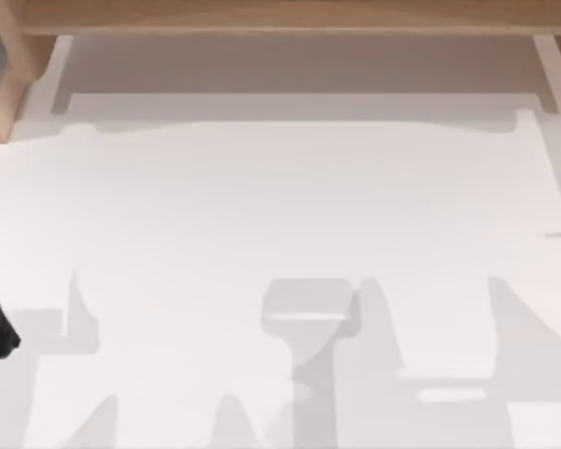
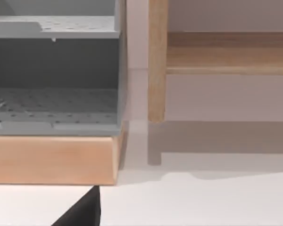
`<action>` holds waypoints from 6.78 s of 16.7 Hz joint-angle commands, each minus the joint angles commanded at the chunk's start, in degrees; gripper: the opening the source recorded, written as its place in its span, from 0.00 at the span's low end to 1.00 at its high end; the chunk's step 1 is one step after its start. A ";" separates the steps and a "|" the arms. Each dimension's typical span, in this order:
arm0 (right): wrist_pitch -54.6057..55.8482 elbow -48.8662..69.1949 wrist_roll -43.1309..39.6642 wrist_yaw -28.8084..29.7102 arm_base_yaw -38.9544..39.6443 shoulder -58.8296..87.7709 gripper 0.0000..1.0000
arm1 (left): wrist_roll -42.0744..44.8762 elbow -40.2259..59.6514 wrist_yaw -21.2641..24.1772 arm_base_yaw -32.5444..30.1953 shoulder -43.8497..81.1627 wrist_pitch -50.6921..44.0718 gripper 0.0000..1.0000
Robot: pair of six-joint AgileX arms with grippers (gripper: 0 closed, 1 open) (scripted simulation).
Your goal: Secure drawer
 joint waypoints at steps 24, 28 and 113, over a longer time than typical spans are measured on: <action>49.03 -14.28 -57.70 -5.72 -11.84 34.99 1.00 | 0.00 0.00 0.00 0.00 0.00 0.00 1.00; 61.44 -15.40 -75.14 -8.91 -13.32 46.25 1.00 | 0.00 0.00 0.00 0.00 0.00 0.00 1.00; 42.40 32.73 -89.71 5.82 3.77 75.34 0.00 | 0.00 0.00 0.00 0.00 0.00 0.00 1.00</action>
